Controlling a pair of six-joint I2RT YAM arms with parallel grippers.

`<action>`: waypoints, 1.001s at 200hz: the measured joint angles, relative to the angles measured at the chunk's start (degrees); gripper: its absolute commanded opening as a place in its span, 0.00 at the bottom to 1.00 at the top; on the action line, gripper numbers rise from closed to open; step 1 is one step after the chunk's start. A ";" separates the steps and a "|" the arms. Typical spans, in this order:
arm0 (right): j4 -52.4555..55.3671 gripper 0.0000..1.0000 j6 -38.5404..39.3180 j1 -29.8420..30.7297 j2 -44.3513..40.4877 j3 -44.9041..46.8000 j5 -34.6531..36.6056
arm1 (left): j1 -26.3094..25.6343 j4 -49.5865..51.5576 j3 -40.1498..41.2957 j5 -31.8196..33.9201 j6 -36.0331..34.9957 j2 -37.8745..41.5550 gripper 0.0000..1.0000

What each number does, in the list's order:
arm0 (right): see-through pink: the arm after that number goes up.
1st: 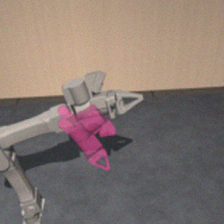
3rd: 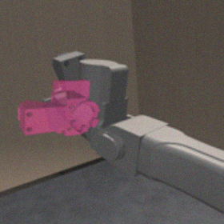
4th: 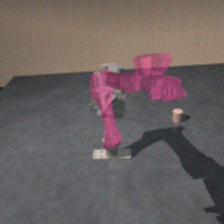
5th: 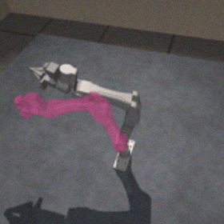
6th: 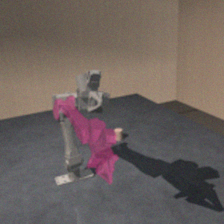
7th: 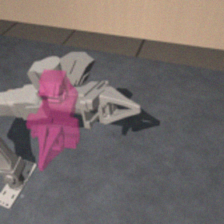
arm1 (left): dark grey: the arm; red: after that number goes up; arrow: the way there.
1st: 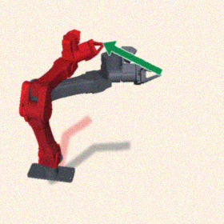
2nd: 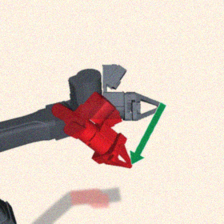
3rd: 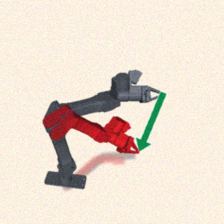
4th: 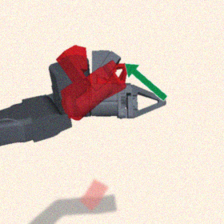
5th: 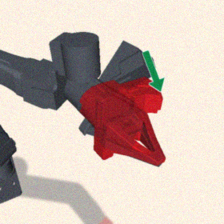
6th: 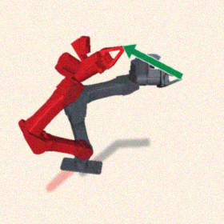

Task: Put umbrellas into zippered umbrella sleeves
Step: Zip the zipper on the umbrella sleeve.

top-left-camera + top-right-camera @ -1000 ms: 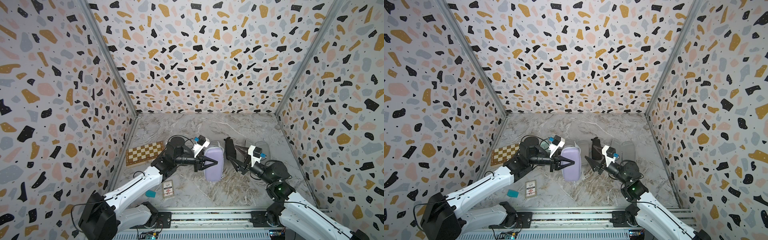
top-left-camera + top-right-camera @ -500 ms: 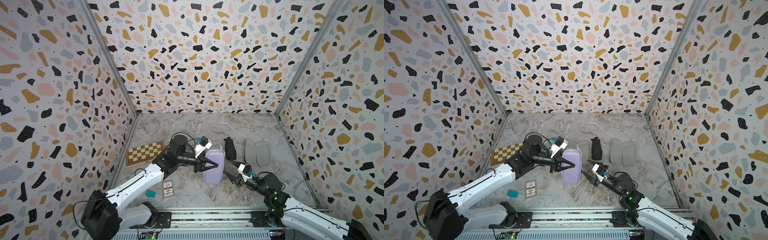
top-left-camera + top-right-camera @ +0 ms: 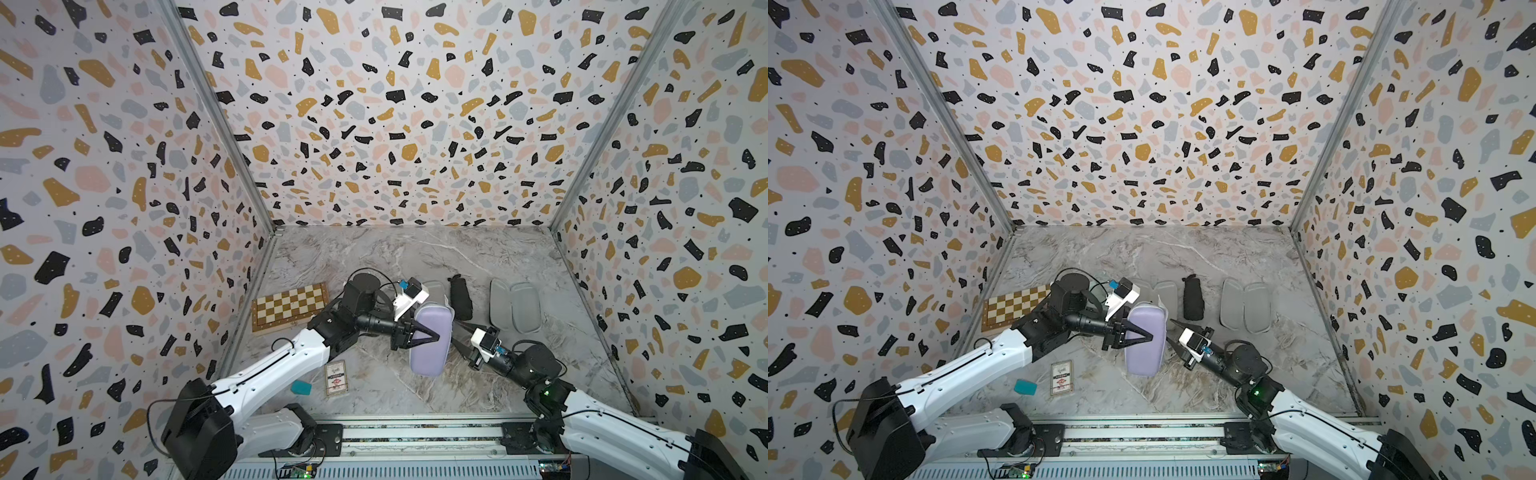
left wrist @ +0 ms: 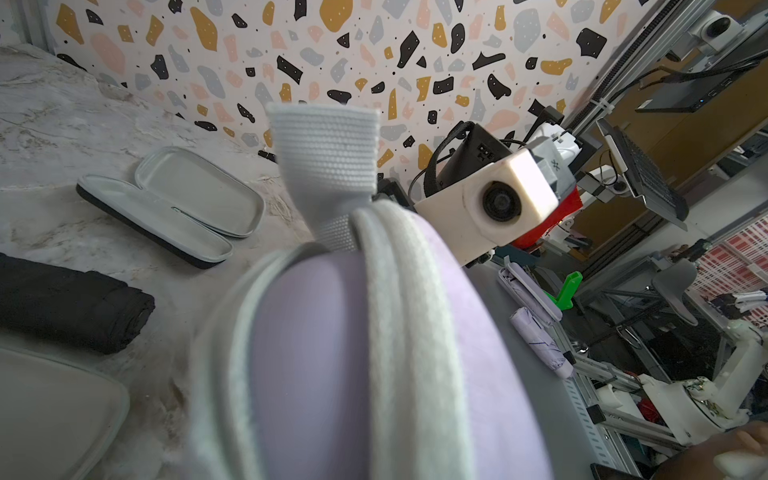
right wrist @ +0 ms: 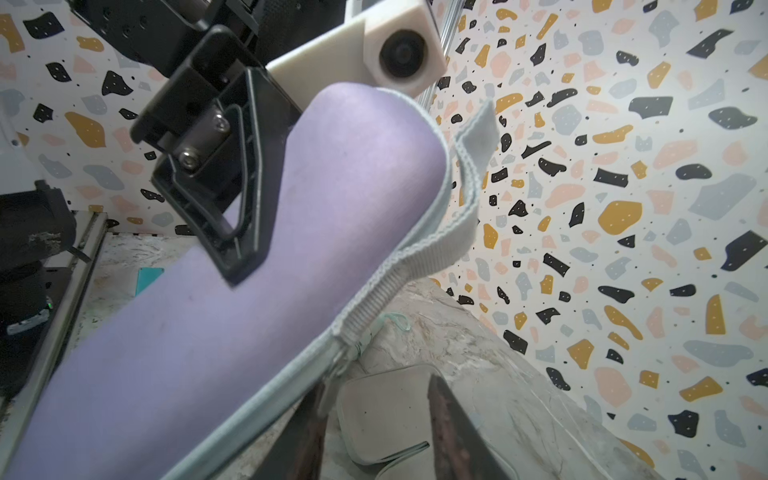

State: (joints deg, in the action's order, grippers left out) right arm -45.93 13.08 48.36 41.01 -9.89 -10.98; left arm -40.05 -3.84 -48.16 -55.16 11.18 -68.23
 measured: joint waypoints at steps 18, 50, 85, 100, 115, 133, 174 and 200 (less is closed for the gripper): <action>-0.76 0.28 0.37 0.00 -0.17 0.00 -0.24 | -0.20 -0.02 0.02 0.20 0.02 0.02 0.05; -1.40 0.16 0.70 0.00 -0.26 0.00 -1.31 | -0.20 -0.09 0.04 0.15 0.13 -0.07 0.05; -0.63 0.00 1.75 0.04 -0.26 0.02 -1.44 | -0.20 -1.09 0.04 0.20 0.61 -0.94 0.05; -0.52 0.00 1.84 0.11 -0.26 0.04 -1.40 | -0.24 -1.33 0.04 0.33 1.14 -1.14 0.05; -0.24 0.00 1.79 0.26 -0.24 0.04 -1.20 | -0.24 -1.40 0.04 0.63 1.64 -1.33 0.05; 0.57 0.00 1.73 0.70 -0.26 0.09 0.04 | -0.24 -1.36 0.04 1.36 2.21 -1.66 0.05; 0.55 0.00 0.37 2.58 -0.26 1.73 3.89 | -0.17 -2.54 0.02 5.11 8.87 -1.64 0.03; 0.52 0.00 -0.68 4.55 -0.44 4.04 5.46 | -0.09 -2.64 -0.31 8.44 12.46 -1.64 0.03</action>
State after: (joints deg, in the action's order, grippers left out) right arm -45.41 12.40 52.90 40.58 -5.85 -5.52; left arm -40.14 -6.48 -48.47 -46.72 23.64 -69.87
